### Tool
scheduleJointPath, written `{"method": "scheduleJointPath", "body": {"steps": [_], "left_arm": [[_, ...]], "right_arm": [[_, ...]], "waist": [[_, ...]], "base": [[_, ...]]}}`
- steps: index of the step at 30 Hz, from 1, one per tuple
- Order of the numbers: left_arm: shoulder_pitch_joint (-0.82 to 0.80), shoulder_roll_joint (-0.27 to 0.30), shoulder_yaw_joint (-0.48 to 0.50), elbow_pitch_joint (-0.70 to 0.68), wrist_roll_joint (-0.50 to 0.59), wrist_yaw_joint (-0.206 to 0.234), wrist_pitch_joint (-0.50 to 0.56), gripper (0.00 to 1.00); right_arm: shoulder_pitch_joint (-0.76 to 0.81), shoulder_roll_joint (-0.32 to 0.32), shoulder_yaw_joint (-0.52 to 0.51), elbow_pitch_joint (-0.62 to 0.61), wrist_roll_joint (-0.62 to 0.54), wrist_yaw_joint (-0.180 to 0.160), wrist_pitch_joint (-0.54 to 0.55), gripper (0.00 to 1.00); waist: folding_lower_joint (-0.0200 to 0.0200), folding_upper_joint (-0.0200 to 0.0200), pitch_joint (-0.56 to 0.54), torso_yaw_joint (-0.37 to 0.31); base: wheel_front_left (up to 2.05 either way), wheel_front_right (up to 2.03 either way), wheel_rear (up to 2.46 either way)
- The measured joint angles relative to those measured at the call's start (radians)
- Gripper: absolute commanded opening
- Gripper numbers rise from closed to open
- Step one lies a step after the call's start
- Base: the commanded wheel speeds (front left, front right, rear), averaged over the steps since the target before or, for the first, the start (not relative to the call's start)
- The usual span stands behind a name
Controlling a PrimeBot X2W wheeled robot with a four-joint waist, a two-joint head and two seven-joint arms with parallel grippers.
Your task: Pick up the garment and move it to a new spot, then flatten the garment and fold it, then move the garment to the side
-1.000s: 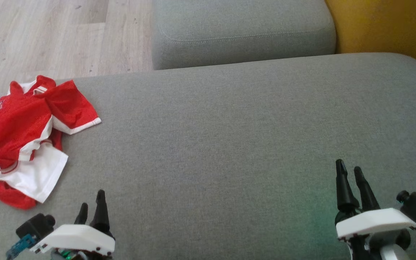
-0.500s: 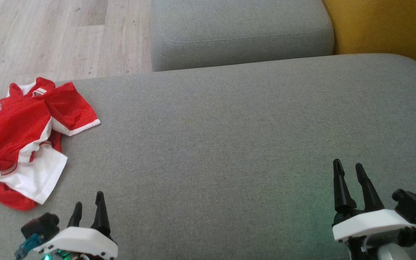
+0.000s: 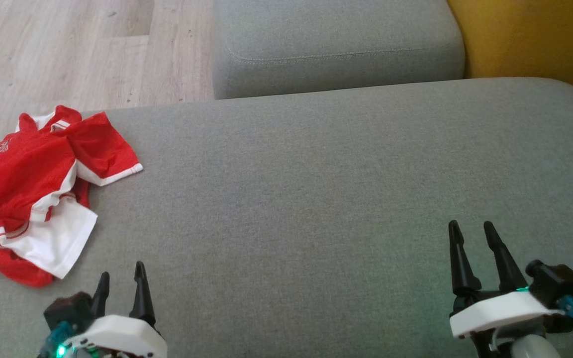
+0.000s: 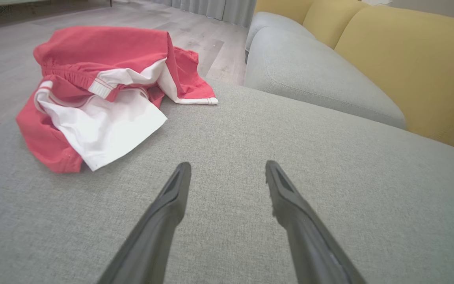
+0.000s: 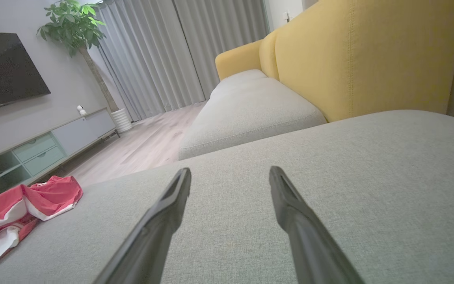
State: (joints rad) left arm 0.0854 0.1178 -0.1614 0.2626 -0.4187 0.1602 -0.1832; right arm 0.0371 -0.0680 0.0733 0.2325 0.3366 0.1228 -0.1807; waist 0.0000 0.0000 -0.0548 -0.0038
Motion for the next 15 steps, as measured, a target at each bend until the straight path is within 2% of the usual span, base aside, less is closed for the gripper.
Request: {"method": "scheduleJointPath", "body": {"steps": [15], "left_arm": [[0.022, 0.000, -0.021, -0.015, 0.189, 0.032, -0.043, 1.00]], "right_arm": [[0.017, -0.006, 0.027, -0.006, -0.176, 0.000, -0.044, 1.00]], "waist": [[0.0000, 0.0000, -0.008, 0.007]], "base": [[0.00, 0.00, 0.00]]}}
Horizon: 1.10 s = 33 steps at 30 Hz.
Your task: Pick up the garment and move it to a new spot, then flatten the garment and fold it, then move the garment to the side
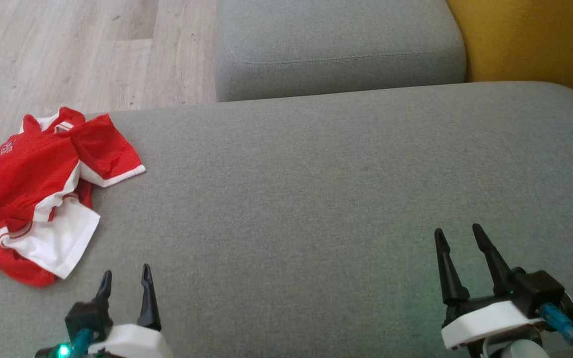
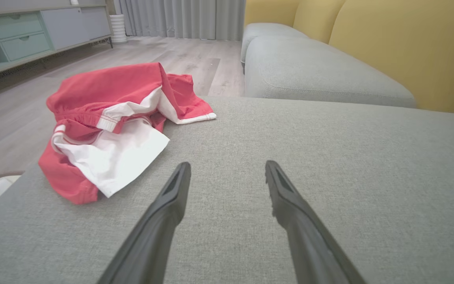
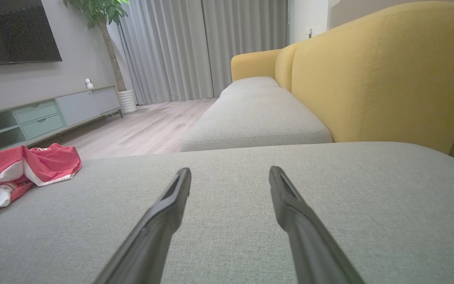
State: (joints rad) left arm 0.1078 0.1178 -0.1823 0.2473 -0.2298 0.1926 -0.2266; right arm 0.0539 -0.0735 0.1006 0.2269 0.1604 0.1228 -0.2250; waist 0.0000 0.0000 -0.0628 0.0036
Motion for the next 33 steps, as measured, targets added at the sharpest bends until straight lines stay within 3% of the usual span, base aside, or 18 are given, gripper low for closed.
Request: {"method": "scheduleJointPath", "body": {"steps": [10, 33], "left_arm": [[0.022, 0.000, -0.005, -0.012, 0.105, 0.019, -0.023, 1.00], [0.031, -0.002, 0.001, -0.004, 0.104, -0.006, -0.023, 1.00]], "right_arm": [[0.000, -0.002, 0.010, -0.002, -0.087, 0.000, -0.023, 1.00], [0.004, 0.008, -0.017, 0.110, -0.043, 0.000, -0.023, 1.00]], "waist": [[0.0000, 0.0000, -0.001, 0.013], [0.0000, 0.0000, -0.002, 0.001]], "base": [[0.00, 0.00, 0.00], [0.00, 0.00, 0.00]]}}
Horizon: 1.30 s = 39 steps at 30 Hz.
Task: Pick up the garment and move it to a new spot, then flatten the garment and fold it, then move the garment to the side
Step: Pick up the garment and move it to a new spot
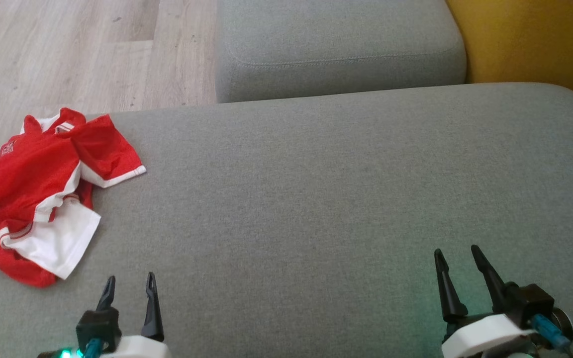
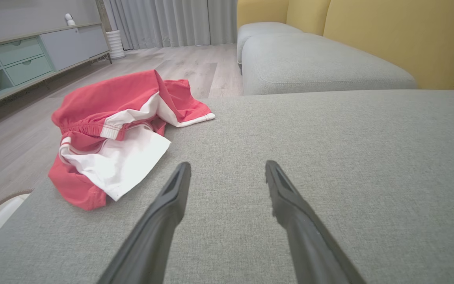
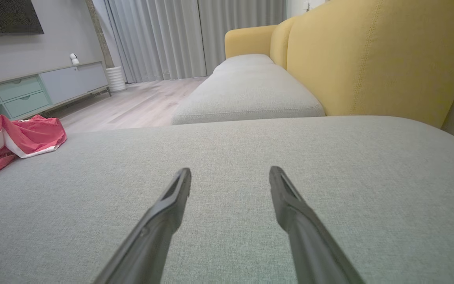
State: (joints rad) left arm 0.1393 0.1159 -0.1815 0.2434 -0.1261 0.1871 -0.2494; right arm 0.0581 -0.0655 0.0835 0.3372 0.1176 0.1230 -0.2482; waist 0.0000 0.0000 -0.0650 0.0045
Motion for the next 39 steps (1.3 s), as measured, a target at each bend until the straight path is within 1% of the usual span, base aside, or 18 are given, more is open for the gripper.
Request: {"method": "scheduleJointPath", "body": {"steps": [11, 15, 20, 21, 22, 25, 30, 35, 37, 39], "left_arm": [[0.000, -0.002, 0.001, 0.003, 0.002, -0.007, 0.000, 1.00], [-0.001, -0.002, -0.001, 0.008, 0.010, -0.013, 0.000, 1.00], [-0.004, -0.001, 0.000, 0.011, 0.010, -0.021, 0.000, 1.00], [-0.004, -0.001, 0.001, 0.011, 0.010, -0.020, 0.000, 1.00], [-0.003, -0.001, 0.003, 0.011, 0.010, -0.020, 0.000, 1.00], [0.001, 0.000, 0.014, 0.011, 0.007, -0.019, 0.000, 1.00], [0.020, 0.002, 0.035, -0.006, -0.009, -0.019, 0.000, 1.00], [0.027, 0.005, 0.064, -0.028, -0.039, -0.019, 0.003, 1.00], [0.003, 0.016, 0.077, -0.059, -0.064, -0.022, 0.033, 1.00], [-0.057, 0.039, 0.094, -0.088, -0.087, -0.044, 0.072, 1.00]], "right_arm": [[0.000, 0.003, -0.002, 0.020, 0.008, 0.000, 0.000, 1.00], [0.000, 0.004, 0.004, 0.019, 0.009, 0.000, 0.000, 1.00], [0.000, 0.006, 0.014, 0.014, 0.018, 0.000, 0.000, 1.00], [0.000, 0.007, 0.020, 0.013, 0.021, 0.000, 0.000, 1.00], [0.000, 0.008, 0.033, 0.010, 0.024, 0.000, 0.000, 1.00], [-0.001, 0.012, 0.053, 0.010, 0.025, 0.000, 0.000, 1.00], [-0.008, 0.017, 0.072, 0.010, 0.030, 0.000, 0.000, 1.00], [-0.016, 0.015, 0.078, 0.002, 0.030, 0.000, 0.000, 1.00], [-0.023, 0.007, 0.080, -0.005, 0.030, 0.000, 0.000, 1.00], [-0.041, -0.016, 0.083, -0.022, 0.030, 0.000, 0.000, 1.00]], "waist": [[0.0000, 0.0000, -0.004, 0.005], [0.0000, 0.0000, -0.003, 0.038], [0.0000, 0.0000, -0.003, 0.113], [0.0000, 0.0000, -0.003, 0.132], [0.0000, 0.0000, -0.003, 0.173], [0.0000, 0.0000, -0.003, 0.235], [0.0000, 0.0000, 0.003, 0.313], [0.0000, 0.0000, 0.029, 0.319], [0.0000, 0.0000, 0.050, 0.310], [0.0000, 0.0000, 0.083, 0.301]], "base": [[0.00, 0.00, 0.00], [0.00, 0.00, 0.00], [0.00, 0.00, 0.00], [0.00, 0.00, 0.00], [0.00, 0.00, 0.00], [0.00, 0.00, 0.00], [0.00, 0.00, 0.00], [0.00, 0.00, 0.00], [0.00, 0.00, 0.00], [0.00, 0.00, 0.00]]}}
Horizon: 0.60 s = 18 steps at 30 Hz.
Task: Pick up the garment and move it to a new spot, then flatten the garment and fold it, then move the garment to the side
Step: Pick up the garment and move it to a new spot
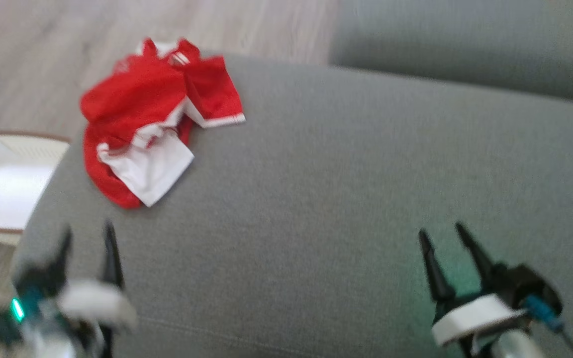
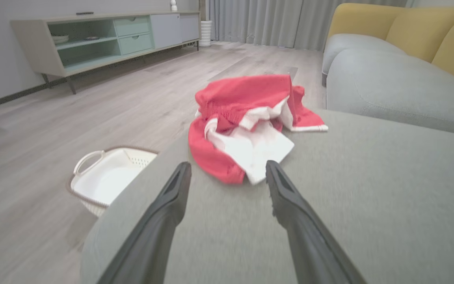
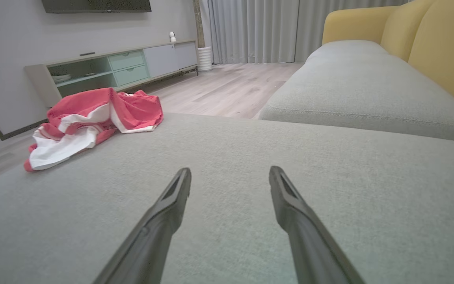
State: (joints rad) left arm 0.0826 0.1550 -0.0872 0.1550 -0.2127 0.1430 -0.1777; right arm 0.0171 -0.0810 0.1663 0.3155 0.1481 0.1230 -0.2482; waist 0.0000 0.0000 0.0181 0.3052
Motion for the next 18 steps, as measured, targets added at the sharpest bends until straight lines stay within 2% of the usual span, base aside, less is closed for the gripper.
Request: {"method": "scheduleJointPath", "body": {"steps": [5, 8, 12, 18], "left_arm": [[-0.282, 0.080, 0.012, -0.032, -0.038, -0.068, 0.165, 1.00], [-0.477, 0.114, 0.000, 0.002, -0.054, -0.119, 0.258, 1.00], [-0.733, 0.142, -0.024, 0.138, -0.052, -0.161, 0.342, 1.00], [-0.951, 0.181, -0.056, 0.397, -0.002, -0.171, 0.426, 1.00]], "right_arm": [[-0.097, -0.077, 0.005, -0.051, 0.000, 0.000, 0.000, 1.00], [-0.147, -0.130, 0.003, -0.105, 0.000, 0.000, 0.010, 1.00], [-0.201, -0.192, 0.005, -0.180, 0.000, 0.000, 0.041, 1.00], [-0.218, -0.233, -0.002, -0.266, 0.011, 0.000, 0.073, 1.00]], "waist": [[0.0000, 0.0000, 0.118, -0.026], [0.0000, 0.0000, 0.202, -0.040], [0.0001, 0.0000, 0.321, -0.056], [0.0002, -0.0001, 0.457, -0.093]], "base": [[0.00, 0.00, 0.00], [0.00, 0.00, 0.00], [0.00, 0.00, 0.00], [0.00, 0.00, 0.00]]}}
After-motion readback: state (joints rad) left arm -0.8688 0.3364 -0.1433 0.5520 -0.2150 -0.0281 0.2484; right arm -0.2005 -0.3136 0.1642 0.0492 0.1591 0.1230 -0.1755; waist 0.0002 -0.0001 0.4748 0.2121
